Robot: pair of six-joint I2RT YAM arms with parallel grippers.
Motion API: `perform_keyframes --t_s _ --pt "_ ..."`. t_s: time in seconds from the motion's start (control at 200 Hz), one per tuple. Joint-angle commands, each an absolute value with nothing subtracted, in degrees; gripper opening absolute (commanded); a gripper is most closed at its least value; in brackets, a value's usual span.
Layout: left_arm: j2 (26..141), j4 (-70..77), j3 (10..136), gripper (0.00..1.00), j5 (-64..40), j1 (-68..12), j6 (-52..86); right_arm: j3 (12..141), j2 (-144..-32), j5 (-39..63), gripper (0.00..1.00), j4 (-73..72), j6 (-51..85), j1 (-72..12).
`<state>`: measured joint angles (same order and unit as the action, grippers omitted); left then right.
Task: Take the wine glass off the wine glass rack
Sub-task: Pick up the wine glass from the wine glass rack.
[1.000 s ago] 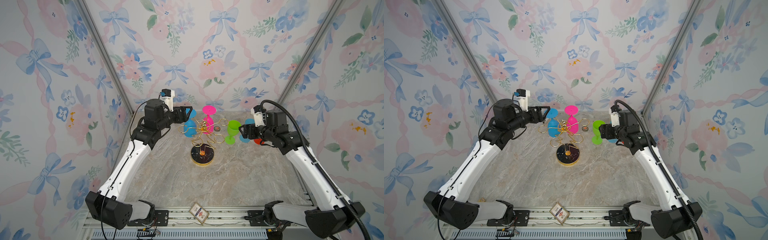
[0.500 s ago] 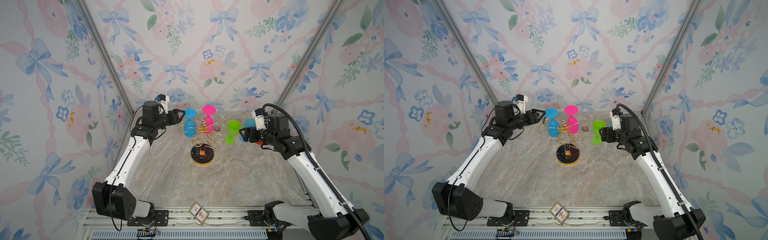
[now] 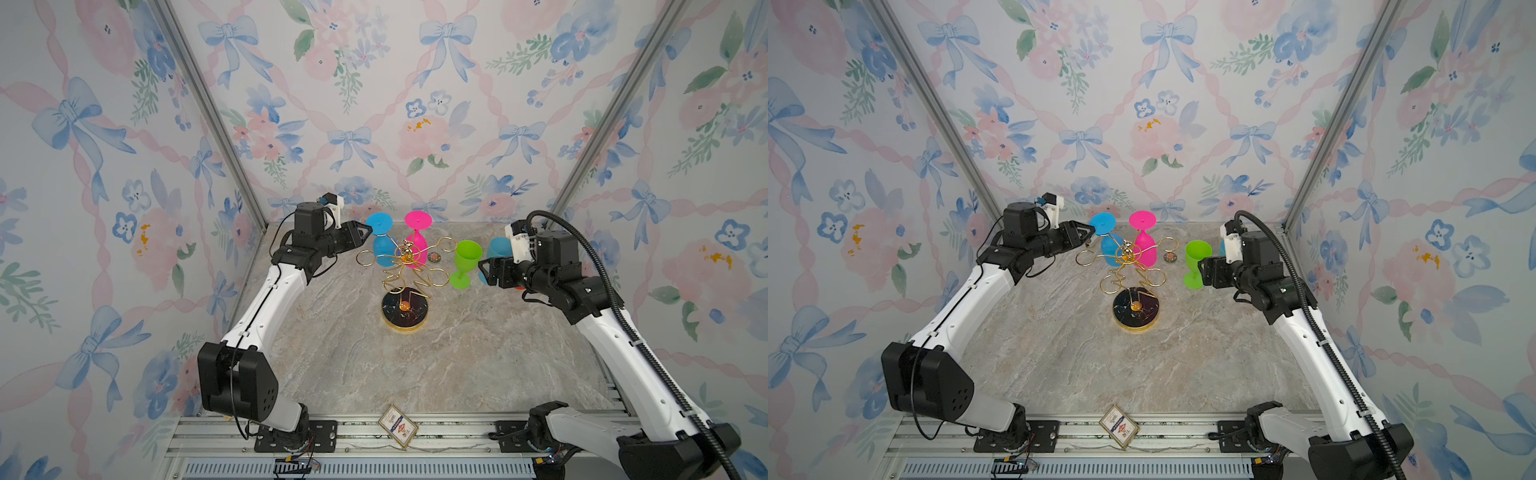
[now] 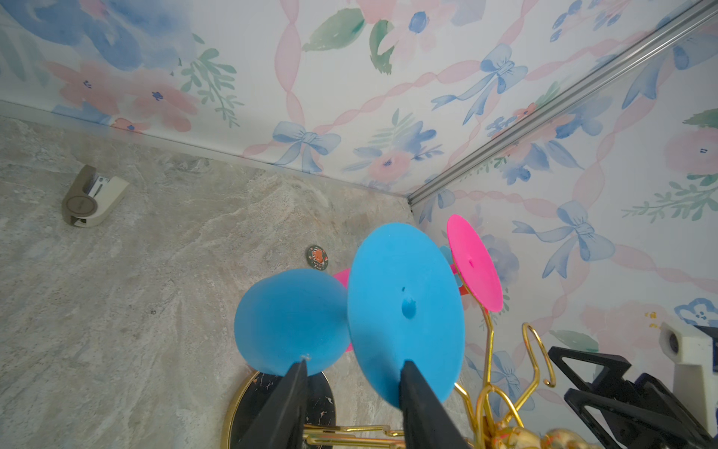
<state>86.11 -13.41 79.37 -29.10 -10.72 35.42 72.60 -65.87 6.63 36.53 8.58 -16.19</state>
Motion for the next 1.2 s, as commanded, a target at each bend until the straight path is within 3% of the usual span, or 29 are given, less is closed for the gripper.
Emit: perform_keyframes --t_s 0.0,0.67,1.195 --pt "87.5 -13.7 81.5 0.40 -30.5 -10.5 36.3 71.4 -64.2 7.3 0.83 36.2 9.3 -15.8" --pt "89.9 -13.6 85.9 0.29 -33.7 -10.6 38.4 68.9 -62.8 8.3 0.83 36.0 9.8 -14.9" --pt "91.8 -13.6 86.9 0.28 -34.4 -10.8 39.1 68.1 -61.5 8.5 0.83 36.4 9.8 -14.1"
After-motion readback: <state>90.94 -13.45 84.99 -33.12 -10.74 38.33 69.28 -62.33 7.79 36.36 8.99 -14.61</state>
